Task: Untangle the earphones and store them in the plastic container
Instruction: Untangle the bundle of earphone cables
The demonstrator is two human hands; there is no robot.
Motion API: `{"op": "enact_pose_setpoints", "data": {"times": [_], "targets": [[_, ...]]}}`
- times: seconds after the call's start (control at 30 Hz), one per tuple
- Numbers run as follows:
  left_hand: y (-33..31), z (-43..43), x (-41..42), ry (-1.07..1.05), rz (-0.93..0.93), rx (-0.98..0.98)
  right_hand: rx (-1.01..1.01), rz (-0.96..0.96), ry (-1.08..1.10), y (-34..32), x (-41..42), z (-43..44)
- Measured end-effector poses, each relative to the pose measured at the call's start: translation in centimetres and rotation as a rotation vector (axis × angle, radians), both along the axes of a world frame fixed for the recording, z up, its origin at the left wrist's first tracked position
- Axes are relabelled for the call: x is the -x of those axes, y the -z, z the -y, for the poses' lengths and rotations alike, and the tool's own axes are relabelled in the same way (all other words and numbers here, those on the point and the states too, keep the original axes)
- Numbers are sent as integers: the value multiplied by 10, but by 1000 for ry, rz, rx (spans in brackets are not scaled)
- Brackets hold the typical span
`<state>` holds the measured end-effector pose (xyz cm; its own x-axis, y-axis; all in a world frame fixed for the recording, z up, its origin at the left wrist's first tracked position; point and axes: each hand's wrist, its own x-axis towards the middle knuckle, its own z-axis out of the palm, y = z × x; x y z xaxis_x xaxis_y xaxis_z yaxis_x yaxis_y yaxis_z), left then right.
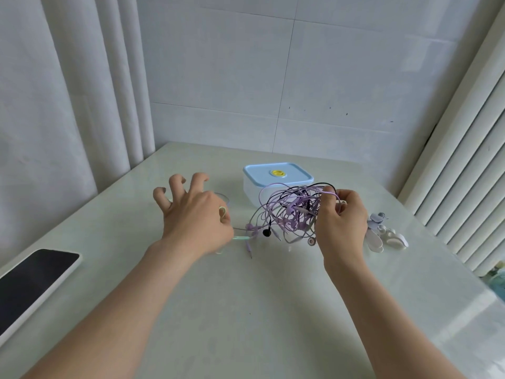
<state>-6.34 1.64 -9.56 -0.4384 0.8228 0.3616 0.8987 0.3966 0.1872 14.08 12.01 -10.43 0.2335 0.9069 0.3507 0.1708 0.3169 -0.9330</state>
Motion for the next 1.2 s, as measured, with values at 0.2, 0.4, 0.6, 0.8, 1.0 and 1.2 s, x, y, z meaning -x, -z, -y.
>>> {"op": "enact_pose_setpoints", "data": {"times": [0.2,0.4,0.6,0.8,1.0,1.2], "targets": [[-10,1,-14,286,193,-68,2,11,-24,-1,2,2],[4,-2,-33,303,0,-28,38,-68,-106,-4,4,7],[10,-6,-32,234,-86,-64,96,-102,-146,-13,3,17],[15,-9,-30,219,-62,-171,164,-158,-176,-20,2,24],[15,-13,-22,265,-30,-367,282,-229,-172,-23,-3,22],[11,-11,-19,186,-46,-486,424,-247,-184,-28,-8,21]]}}
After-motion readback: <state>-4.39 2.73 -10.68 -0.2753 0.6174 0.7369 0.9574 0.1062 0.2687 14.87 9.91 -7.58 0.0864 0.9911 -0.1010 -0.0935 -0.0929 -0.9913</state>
